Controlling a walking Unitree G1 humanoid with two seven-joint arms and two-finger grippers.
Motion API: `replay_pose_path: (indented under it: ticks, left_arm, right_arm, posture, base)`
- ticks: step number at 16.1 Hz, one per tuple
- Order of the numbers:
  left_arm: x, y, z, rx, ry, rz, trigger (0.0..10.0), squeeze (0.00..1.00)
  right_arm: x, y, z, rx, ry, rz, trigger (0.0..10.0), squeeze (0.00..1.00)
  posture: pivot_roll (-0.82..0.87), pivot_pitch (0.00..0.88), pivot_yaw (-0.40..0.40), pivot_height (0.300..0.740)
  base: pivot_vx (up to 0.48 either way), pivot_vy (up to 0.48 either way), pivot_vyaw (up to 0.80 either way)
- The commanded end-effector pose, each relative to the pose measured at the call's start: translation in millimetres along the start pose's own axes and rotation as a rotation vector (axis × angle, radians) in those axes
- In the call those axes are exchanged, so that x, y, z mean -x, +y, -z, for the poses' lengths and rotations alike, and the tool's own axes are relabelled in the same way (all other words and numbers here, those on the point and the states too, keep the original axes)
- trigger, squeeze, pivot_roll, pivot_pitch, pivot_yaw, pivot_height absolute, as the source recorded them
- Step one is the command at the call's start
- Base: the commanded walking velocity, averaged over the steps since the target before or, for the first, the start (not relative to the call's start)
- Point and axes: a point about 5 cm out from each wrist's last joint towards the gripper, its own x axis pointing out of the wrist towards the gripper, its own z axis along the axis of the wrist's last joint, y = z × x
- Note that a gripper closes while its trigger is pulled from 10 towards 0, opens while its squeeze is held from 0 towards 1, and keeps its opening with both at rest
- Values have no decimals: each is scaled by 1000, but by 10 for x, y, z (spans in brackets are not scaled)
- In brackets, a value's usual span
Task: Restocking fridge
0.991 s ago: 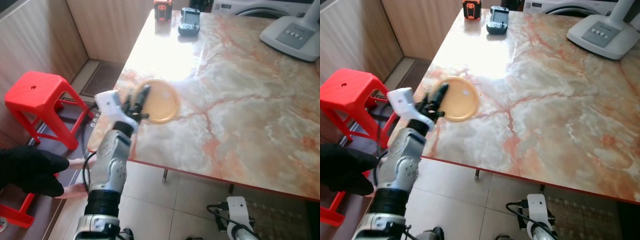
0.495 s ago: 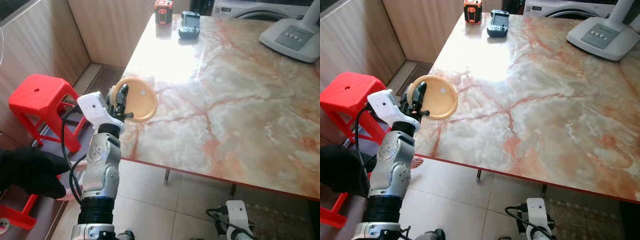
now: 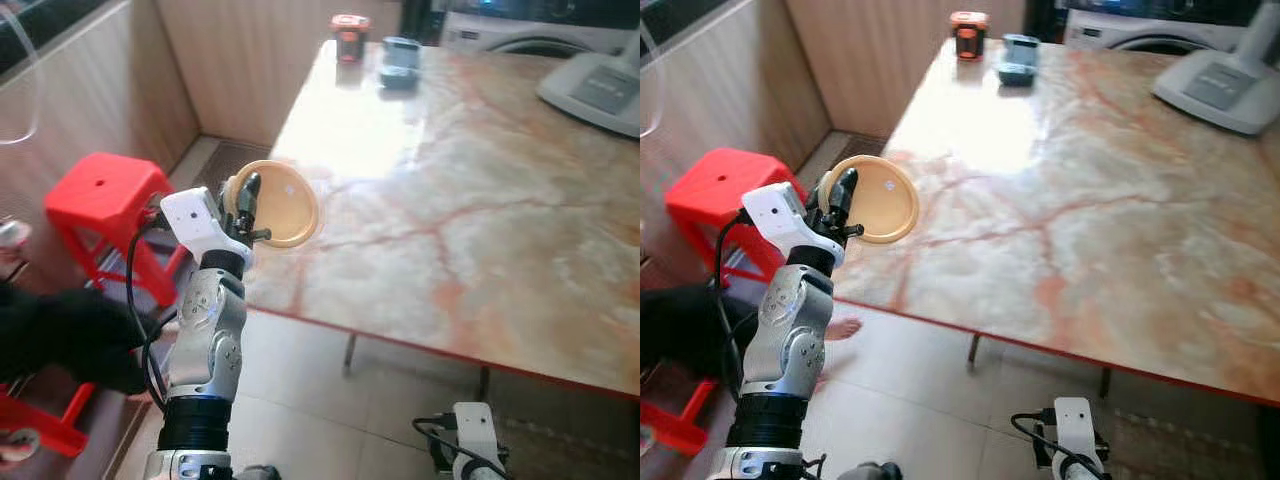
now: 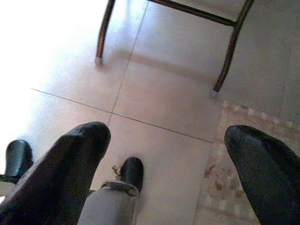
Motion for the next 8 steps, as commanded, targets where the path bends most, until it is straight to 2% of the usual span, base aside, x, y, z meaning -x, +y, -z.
replay_pose_path:
  ticks: [1, 8]
  left_arm:
    - [-15, -29, -63, -16, -20, 13, 10000, 0]
    - [-33, -23, -70, -12, -22, 8, 10000, 0]
  right_arm:
    - [18, 30, 69, -17, 24, -6, 10000, 0]
    - [13, 19, 60, -17, 27, -8, 10000, 0]
  posture:
    - [-52, 138, 43, 740]
    - [-53, 156, 36, 740]
  base:
    - [0, 401, 0]
    - [0, 400, 0]
